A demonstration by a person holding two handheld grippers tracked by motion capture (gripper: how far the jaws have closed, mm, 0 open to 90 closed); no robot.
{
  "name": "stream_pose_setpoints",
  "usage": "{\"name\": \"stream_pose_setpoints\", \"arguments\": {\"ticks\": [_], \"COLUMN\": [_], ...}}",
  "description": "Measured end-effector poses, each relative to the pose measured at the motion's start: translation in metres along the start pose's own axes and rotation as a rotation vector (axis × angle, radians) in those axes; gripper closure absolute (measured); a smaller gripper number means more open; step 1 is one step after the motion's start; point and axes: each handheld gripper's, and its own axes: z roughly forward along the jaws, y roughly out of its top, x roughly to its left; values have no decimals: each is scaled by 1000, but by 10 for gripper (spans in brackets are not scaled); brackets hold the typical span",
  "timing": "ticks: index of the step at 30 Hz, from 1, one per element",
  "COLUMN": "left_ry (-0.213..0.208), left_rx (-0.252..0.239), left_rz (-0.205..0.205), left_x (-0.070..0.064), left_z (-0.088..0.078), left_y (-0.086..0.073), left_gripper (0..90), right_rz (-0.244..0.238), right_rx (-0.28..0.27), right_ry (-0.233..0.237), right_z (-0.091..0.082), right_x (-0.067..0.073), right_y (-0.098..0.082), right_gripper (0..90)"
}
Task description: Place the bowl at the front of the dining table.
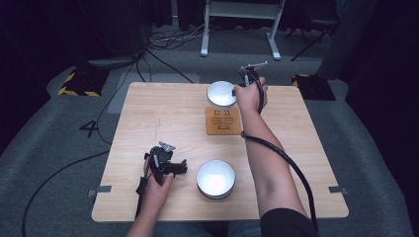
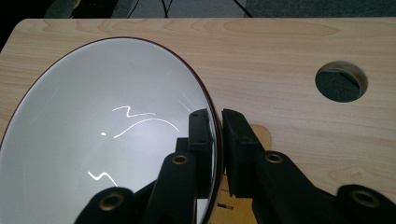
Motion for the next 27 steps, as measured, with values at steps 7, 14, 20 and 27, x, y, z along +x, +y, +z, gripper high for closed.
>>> {"name": "stream_pose_setpoints", "arguments": {"ticks": [7,14,20,27], "left_ry": [0,-2,-2,-2], "left_rx": [0,1,1,1], "left_rz": [0,-1,-1,0], "left_x": [0,0,0,0], "left_z": [0,0,0,0], "left_y": [0,0,0,0], "left_gripper": [1,1,1,1], "right_rz": [-1,8,9,12], "right_rx": [22,43,53,62], "right_ry": [-13,-19,-22,-17], "right_z": [16,28,34,41], "right_x": [-7,-11,-13,-14], "right_y": [-9,-17,-22,-27], "right_gripper": [823,823,823,823]}}
